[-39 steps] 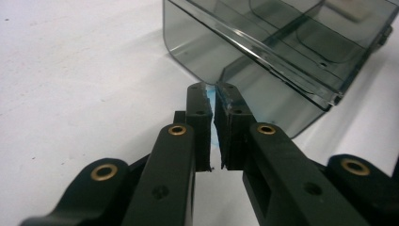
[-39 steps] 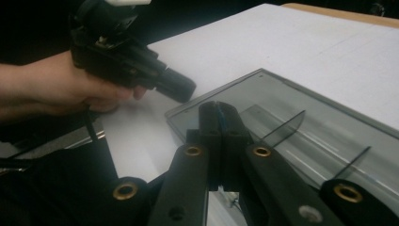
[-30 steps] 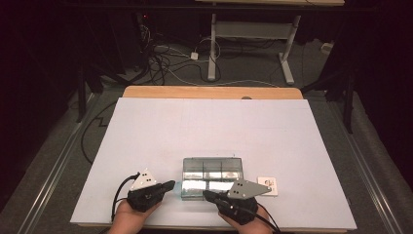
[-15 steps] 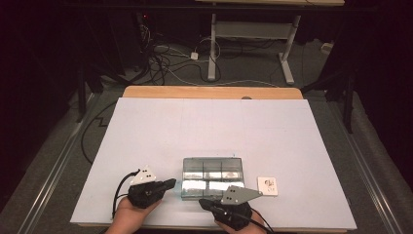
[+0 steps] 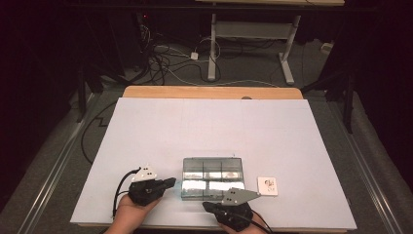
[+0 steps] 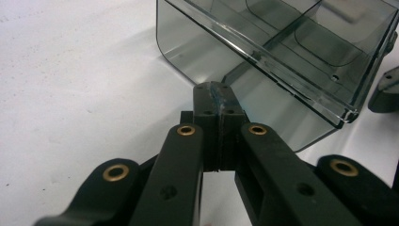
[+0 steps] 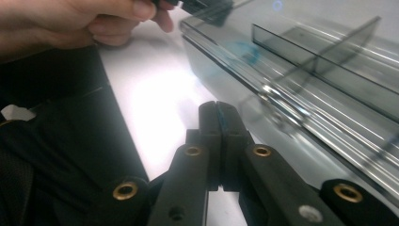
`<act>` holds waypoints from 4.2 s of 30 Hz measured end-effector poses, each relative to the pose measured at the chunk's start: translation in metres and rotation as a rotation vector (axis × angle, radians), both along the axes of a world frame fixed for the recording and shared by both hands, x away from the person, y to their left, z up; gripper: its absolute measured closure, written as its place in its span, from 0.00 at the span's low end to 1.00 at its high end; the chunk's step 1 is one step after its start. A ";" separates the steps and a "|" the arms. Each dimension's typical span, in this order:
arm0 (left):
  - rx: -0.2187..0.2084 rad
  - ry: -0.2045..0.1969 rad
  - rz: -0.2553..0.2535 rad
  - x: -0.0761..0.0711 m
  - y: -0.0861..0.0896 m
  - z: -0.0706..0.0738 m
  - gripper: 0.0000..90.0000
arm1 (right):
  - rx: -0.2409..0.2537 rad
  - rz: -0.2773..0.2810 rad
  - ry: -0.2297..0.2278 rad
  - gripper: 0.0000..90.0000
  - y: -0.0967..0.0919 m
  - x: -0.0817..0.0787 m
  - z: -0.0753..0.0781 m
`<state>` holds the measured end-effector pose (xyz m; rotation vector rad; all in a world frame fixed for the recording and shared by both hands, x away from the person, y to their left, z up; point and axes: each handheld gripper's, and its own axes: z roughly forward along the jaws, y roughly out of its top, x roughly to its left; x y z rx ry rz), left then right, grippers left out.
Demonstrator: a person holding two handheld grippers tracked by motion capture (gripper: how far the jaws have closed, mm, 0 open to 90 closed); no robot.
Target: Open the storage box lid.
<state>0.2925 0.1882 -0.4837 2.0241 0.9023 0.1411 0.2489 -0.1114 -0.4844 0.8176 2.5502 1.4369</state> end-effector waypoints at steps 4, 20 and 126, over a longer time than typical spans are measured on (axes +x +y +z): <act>-0.010 0.009 -0.012 0.000 0.000 0.000 0.97 | 0.000 -0.025 0.020 1.00 -0.006 0.001 -0.002; -0.012 -0.012 -0.030 -0.004 -0.002 0.002 0.97 | -0.021 -0.054 0.021 1.00 -0.014 0.001 -0.004; -0.140 -0.033 -0.127 -0.013 -0.009 0.024 0.97 | 0.095 -0.086 -0.091 1.00 -0.021 0.007 0.031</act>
